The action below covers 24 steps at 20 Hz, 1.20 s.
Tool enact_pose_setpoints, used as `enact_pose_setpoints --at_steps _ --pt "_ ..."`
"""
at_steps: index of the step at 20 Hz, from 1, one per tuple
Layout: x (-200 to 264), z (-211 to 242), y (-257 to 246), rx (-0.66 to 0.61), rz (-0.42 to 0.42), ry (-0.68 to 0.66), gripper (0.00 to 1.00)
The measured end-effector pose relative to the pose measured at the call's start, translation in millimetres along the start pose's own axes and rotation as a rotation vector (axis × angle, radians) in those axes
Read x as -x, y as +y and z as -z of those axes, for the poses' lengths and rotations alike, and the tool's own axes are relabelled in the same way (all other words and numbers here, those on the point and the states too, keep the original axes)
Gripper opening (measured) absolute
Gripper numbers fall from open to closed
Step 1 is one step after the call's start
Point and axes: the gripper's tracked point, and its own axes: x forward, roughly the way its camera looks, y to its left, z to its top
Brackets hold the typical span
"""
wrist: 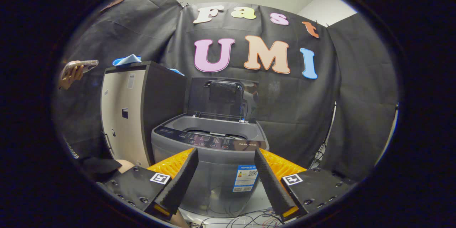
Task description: Put the clothes into the washing machine and then close the washing machine lid.
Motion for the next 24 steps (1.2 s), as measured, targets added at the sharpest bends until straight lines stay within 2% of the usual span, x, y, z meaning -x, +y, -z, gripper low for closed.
enact_pose_setpoints --at_steps 5,8,12,16,20,24 --pt "-1 1 -6 -0.044 0.007 0.000 0.98" --pt "-6 -4 -17 0.004 0.043 0.011 0.98" --pt "-33 -62 9 -0.018 -0.004 -0.060 0.98" --pt "-72 -129 55 -0.092 -0.086 -0.076 0.98" --pt "-110 -208 120 -0.166 -0.223 -0.126 0.98" --pt "-151 -255 186 -0.174 -0.323 -0.056 0.97"
